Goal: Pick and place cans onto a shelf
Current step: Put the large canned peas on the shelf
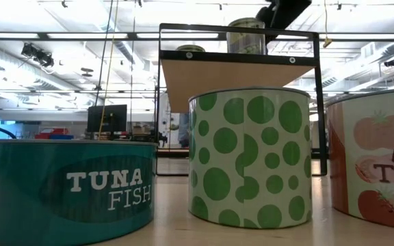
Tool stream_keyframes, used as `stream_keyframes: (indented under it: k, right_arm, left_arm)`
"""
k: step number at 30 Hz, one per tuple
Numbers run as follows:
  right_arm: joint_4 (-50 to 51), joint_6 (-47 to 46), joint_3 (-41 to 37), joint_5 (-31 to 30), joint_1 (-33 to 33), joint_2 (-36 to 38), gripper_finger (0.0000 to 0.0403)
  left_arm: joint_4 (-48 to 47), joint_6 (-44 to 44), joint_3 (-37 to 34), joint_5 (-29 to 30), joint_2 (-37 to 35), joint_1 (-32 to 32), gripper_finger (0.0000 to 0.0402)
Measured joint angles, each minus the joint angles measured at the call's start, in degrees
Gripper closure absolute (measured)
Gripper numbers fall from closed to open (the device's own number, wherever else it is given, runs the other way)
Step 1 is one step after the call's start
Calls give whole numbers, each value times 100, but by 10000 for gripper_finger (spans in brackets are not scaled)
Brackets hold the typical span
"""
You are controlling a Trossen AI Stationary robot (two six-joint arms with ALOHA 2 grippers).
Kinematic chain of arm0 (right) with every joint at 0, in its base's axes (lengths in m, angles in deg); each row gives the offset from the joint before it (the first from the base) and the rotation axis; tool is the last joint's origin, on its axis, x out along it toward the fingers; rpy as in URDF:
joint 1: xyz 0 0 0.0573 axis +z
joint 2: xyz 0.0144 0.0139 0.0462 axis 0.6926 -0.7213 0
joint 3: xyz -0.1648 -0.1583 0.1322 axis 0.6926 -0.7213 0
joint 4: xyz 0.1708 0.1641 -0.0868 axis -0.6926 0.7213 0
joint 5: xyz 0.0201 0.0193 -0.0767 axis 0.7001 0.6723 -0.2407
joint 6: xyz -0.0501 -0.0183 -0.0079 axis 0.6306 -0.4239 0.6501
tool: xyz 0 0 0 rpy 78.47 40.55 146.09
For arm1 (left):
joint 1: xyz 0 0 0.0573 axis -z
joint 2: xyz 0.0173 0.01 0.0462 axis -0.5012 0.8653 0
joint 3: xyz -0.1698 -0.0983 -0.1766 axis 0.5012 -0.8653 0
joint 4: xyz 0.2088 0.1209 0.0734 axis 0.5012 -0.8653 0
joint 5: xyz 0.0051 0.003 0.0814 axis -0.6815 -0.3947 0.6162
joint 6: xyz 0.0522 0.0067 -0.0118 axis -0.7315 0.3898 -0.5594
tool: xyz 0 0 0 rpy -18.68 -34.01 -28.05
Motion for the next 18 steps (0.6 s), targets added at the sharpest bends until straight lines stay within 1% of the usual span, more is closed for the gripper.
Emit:
stream_keyframes:
  k: [4,8,13,15,18]
  right_arm:
    - [-775,465,-518,-26,-359,182,31]
    - [-1515,933,-948,26,-722,195,31]
    - [-2326,1089,-1219,76,-1085,199,31]
    - [-2546,1131,-1236,246,-1219,199,31]
    - [-2815,1134,-1236,492,-1394,199,31]
  left_arm:
    - [3,0,0,3,0,0,198]
    - [7,2,0,79,0,0,198]
    - [111,5,0,135,2,0,198]
    - [188,43,0,228,6,2,198]
    - [276,145,0,517,26,0,198]
